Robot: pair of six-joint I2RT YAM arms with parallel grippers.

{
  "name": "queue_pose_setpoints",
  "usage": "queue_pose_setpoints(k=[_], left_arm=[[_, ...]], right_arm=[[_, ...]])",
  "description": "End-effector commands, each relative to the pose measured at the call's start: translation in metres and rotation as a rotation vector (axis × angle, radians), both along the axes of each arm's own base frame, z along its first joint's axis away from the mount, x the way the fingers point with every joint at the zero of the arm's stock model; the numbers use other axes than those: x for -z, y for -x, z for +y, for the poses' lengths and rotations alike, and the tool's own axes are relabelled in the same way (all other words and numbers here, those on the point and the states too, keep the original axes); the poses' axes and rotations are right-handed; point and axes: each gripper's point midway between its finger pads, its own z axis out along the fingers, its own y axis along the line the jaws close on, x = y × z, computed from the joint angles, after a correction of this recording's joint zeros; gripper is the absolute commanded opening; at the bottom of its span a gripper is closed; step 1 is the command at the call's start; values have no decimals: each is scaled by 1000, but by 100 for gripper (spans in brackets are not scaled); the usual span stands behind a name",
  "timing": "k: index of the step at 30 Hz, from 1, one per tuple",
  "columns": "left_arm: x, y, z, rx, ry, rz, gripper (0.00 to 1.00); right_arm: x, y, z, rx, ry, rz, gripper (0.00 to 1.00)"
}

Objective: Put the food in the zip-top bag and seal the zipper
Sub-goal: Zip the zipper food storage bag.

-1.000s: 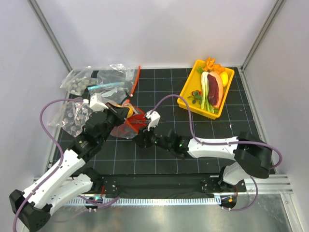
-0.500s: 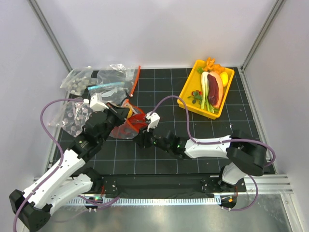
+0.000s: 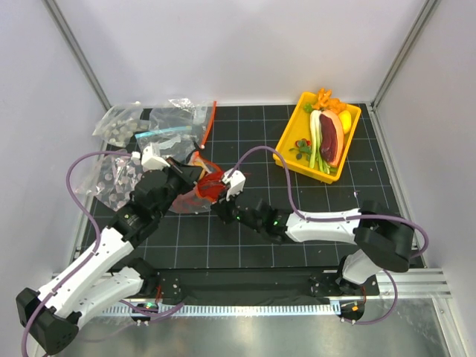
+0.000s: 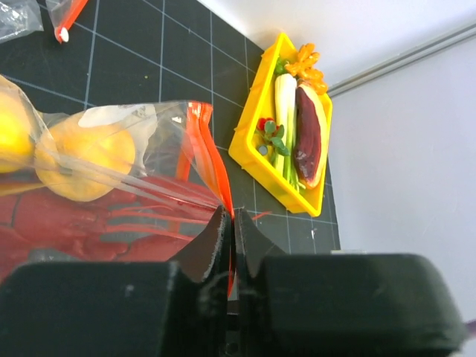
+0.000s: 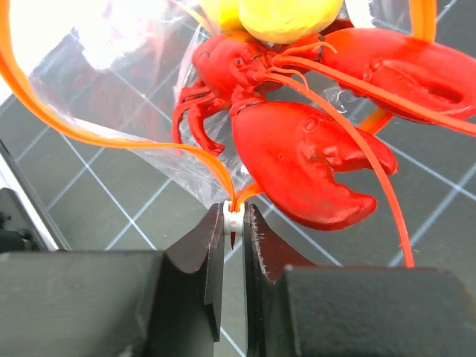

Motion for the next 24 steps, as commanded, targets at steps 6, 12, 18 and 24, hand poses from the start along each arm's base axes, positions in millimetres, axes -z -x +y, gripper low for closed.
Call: queue_pose_setpoints(k=[6,12,18,24], left_arm=[[-14,-14,5,-56,-13,-50,23],[-14,-16,12,-86,-44,-54,62],[-22,-13,15,-67,-95,-87,79],[-30,-3,-10,112,-162,-120,87]], right_arm=[[-90,6,-36,-25,-33,-164,1],[-95,25,-45,-207,103,-116,1],[-94,39,-48,-304,200,-77,1],[-105,41,-58,-285,191,-90,1]])
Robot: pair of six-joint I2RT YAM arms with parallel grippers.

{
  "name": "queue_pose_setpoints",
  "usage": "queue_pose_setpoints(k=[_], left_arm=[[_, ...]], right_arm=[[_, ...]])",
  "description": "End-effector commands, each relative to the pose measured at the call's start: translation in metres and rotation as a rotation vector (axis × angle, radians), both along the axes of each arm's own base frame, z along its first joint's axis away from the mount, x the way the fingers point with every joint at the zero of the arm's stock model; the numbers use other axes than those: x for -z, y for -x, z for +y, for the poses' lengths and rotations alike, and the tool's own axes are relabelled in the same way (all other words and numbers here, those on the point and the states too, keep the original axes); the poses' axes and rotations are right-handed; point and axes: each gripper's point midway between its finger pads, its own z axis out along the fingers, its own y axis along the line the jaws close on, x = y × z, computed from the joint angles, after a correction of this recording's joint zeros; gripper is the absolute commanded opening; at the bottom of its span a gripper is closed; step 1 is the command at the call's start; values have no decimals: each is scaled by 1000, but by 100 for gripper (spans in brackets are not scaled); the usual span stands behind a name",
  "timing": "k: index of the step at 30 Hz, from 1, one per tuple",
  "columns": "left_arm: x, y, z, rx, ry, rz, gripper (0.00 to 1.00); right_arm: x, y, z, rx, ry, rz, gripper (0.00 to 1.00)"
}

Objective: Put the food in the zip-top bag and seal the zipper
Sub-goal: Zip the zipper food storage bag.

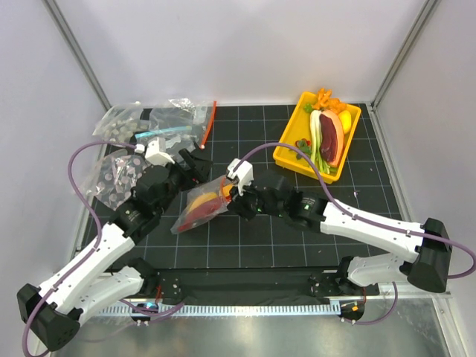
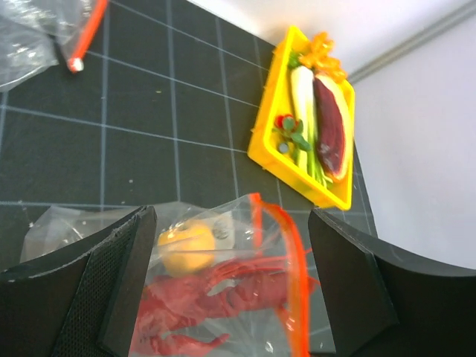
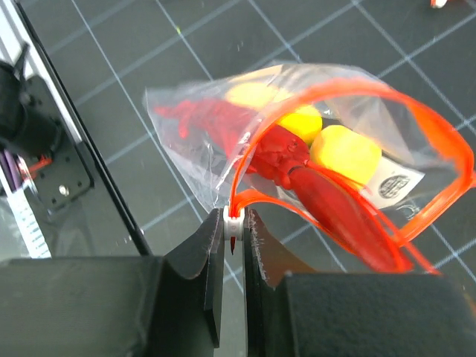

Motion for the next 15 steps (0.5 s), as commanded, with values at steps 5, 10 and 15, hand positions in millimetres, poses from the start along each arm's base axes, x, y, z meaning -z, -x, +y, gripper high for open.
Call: queue_pose_setpoints(k=[5,10,15], left_arm=[[-26,18,-38,266,-121,-109,88],[-13,25,-54,343,-244,-155,91],[3,30,-54,345,-303,-290,88]], right_arm=[[-31,-7,-20,71,-40,-49,1],[-29,-18,-31,150,-53,-17,1],[-29,-30,-39,217,-100,35,1]])
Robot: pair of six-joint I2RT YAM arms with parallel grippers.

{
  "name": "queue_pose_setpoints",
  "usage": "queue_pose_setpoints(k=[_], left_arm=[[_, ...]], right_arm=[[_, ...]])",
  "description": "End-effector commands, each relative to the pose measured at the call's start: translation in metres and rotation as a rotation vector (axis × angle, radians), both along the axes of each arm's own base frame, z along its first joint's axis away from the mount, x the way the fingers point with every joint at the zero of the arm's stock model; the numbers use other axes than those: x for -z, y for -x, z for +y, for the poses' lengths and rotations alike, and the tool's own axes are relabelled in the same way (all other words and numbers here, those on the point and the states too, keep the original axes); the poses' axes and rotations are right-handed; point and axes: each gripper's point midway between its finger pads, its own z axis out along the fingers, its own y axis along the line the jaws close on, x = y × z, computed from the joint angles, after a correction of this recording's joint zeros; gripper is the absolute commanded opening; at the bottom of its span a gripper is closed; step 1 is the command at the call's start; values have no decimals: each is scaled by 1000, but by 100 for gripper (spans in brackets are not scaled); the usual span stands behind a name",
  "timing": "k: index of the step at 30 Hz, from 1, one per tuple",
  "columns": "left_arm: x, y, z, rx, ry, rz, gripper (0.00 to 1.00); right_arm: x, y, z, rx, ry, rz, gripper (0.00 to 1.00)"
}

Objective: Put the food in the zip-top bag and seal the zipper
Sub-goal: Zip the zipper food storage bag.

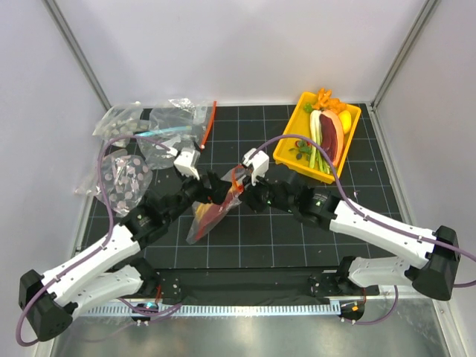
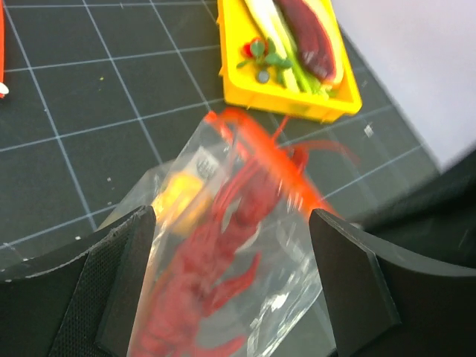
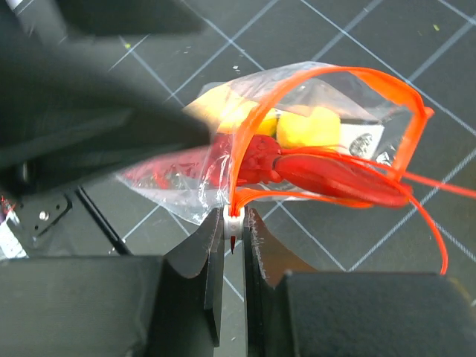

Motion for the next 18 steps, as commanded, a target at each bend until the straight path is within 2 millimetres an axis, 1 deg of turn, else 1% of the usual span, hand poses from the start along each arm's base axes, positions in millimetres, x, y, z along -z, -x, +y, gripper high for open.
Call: queue_pose_setpoints(k=[1,2,3,4,5,6,8,9,10,12,13,17,18], left_arm=[[-9,0,5,11,-25,-177,88],[-1,3,4,30,-34,-186,88],[-12,10,0,71,-3,-239,87],[-12,15,-4,103,-4,-264,85],[-6,18,-7,132,-37,-292,83],[-6,25,-15,182,-44,-308,82],[-5,32,-25,235,-93,-341,79],[0,32,-29,253,-120,-340,78],[0,33,-32,265,-141,-357,75],[0,36,-37,295,-184,-389,74],[0,38,-38,308,-193,-400,70],[-4,52,-45,384,-229,-474,69],[-5,52,-45,390,-247,-495,69]], right_arm=[[-21,-8,-4,70,-106,14,1],[-23,-10,-5,81,-117,20,1],[-22,-13,-8,96,-124,27,1],[-24,-12,-8,99,-137,32,1],[-25,-11,-8,105,-150,43,1],[-27,-12,-8,111,-160,50,1],[-29,-11,-9,124,-179,68,1],[-30,-9,-8,122,-186,73,1],[-31,-8,-8,121,-192,82,1],[-33,-6,-8,122,-207,94,1],[-34,-5,-8,123,-214,98,1],[-38,-3,-8,129,-236,115,1],[-38,-2,-8,130,-242,123,1]])
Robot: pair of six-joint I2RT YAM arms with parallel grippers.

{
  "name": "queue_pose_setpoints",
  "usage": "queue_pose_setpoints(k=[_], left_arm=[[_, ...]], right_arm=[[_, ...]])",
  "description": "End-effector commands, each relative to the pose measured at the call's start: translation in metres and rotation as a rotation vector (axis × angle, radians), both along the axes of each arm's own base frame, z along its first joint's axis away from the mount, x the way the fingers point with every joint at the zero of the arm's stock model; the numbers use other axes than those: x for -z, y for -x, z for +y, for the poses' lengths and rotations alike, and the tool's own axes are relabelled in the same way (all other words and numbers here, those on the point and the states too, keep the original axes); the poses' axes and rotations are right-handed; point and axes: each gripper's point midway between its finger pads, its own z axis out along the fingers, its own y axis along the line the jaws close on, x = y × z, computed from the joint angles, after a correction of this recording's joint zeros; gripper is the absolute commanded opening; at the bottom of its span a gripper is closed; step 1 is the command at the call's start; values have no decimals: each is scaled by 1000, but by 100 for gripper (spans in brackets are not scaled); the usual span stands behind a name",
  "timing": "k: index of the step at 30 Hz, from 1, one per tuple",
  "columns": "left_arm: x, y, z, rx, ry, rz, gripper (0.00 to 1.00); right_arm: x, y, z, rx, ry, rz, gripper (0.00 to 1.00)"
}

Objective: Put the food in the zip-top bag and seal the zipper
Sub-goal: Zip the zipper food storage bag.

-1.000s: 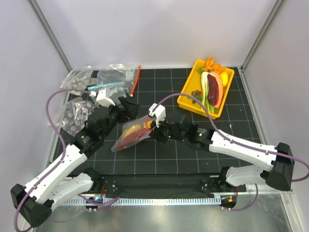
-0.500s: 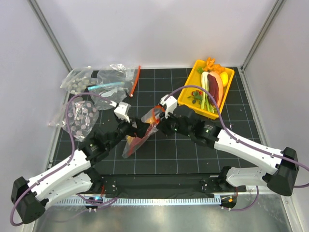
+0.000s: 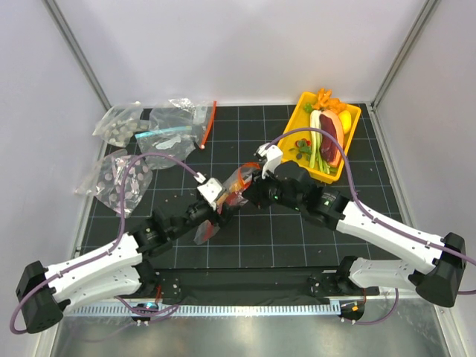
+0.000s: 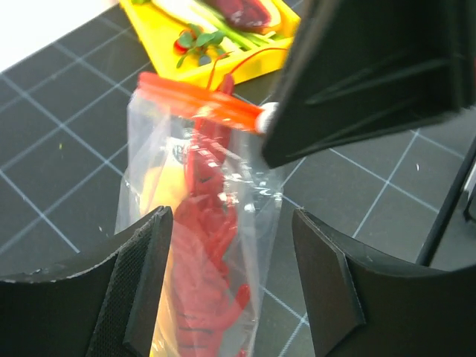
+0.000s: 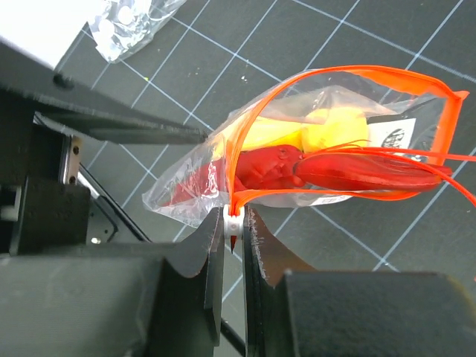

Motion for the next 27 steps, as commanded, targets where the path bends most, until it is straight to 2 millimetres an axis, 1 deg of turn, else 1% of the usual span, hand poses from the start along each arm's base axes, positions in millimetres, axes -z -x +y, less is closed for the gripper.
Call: queue_pose_setpoints(k=[1,3,4,6,7,8,9,10,11,12,13,14,15,16,18,19,21,23,25,26,27], left_arm=[[-38,6,-9,70,8,-174,69],[-37,5,-11,61,-27,-205,68],[-38,4,-11,50,-37,-215,65],[-34,2,-13,32,-67,-226,60],[-36,1,-14,32,-80,-241,52],[-28,0,-17,36,-106,-235,47],[-27,-2,-18,28,-116,-236,40],[-28,-5,-19,21,-128,-240,25],[-23,-8,-19,7,-147,-231,18],[-23,-13,-16,-27,-156,-231,12],[-22,-17,-13,-51,-163,-230,0],[-21,-17,-11,-65,-156,-220,0],[-25,-17,-9,-71,-137,-229,0],[-21,-14,-9,-59,-130,-226,0],[-27,-10,-6,-54,-90,-231,0],[-24,-7,-4,-48,-89,-230,0],[-25,-5,0,-49,-77,-238,0],[-25,-3,1,-39,-68,-242,0],[-25,0,3,-32,-64,-247,0],[-25,1,3,-28,-61,-249,0],[-25,1,5,-28,-61,-252,0]], right_arm=[[-27,2,6,0,-105,-11,1],[-26,3,9,-6,-114,4,1],[-27,3,11,-5,-121,10,1],[-26,4,14,-17,-131,19,1],[-26,4,15,-16,-136,23,1],[-28,4,16,-17,-146,18,1],[-29,11,21,-63,-160,34,1],[-31,13,22,-71,-168,35,1],[-32,13,22,-75,-174,35,2],[-32,15,23,-83,-175,36,8],[-32,15,23,-84,-175,32,27],[-32,15,21,-83,-168,25,38],[-31,15,19,-81,-161,21,46],[-35,13,15,-65,-165,4,52],[-35,10,9,-50,-148,-25,54],[-39,7,2,-21,-146,-54,54],[-41,5,-5,-13,-129,-96,54],[-47,4,-14,11,-127,-134,56],[-49,5,-19,2,-107,-167,57],[-53,7,-21,-14,-107,-185,57],[-52,7,-24,-31,-78,-217,55]])
